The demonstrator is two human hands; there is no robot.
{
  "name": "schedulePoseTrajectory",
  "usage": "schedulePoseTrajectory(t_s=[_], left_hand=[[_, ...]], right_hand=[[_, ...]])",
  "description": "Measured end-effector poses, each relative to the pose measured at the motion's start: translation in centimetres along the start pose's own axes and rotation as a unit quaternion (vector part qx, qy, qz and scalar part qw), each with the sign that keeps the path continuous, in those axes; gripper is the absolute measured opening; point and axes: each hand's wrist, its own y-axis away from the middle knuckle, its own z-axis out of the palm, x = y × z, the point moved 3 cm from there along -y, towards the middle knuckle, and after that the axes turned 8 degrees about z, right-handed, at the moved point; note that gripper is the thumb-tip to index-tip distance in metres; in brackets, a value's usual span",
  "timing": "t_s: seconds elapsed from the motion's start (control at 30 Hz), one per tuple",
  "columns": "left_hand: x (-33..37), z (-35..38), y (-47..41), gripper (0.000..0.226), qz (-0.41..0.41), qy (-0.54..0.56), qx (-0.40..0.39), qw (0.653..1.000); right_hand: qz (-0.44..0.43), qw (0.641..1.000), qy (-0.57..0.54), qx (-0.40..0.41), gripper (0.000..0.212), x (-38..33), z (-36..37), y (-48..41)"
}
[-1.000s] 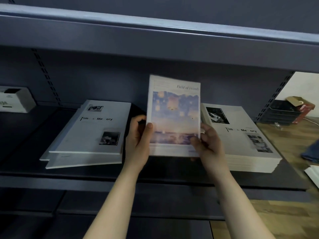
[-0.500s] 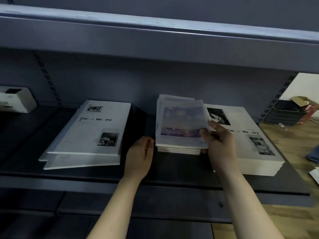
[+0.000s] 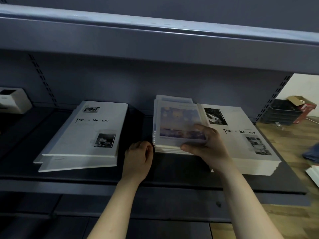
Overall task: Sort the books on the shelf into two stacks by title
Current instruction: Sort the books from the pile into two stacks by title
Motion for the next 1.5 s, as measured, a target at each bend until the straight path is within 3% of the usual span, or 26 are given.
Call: schedulePoseTrajectory(t_s=[0.1,0.2,0.47,0.63,1.23,1.5], left_hand=[[-0.1,0.0,0.1,0.015,0.004,0.009,0.002,1.000],[0.0,-0.1,0.2,0.031,0.000,0.018,-0.001,1.000],[-0.1,-0.1,0.1,0.010,-0.006,0.023,-0.002,1.000],[-0.1,-0.1,0.0,0.021,-0.014,0.031,0.001,0.999],[0.1,-0.1,-0.2,0.010,-0.031,0.035,-0.012,0.999],[0.7,-0.4,0.0,0.009,-0.012,0.018,-0.006,1.000]], right_hand=[[0.007,0.999,0.033,0.030,0.082,-0.2,0.2,-0.3],[-0.021,0.994,0.088,0.069,0.071,-0.9,0.2,-0.1],[-0.063,0.993,0.061,0.083,0.062,-1.6,0.6,-1.2],[-0.058,0.994,0.058,0.070,0.062,-1.5,0.8,-2.3],[-0.075,0.993,0.069,0.066,0.060,-0.3,1.6,-3.9],[-0.186,0.964,0.116,0.148,0.024,-1.3,2.0,-2.5]])
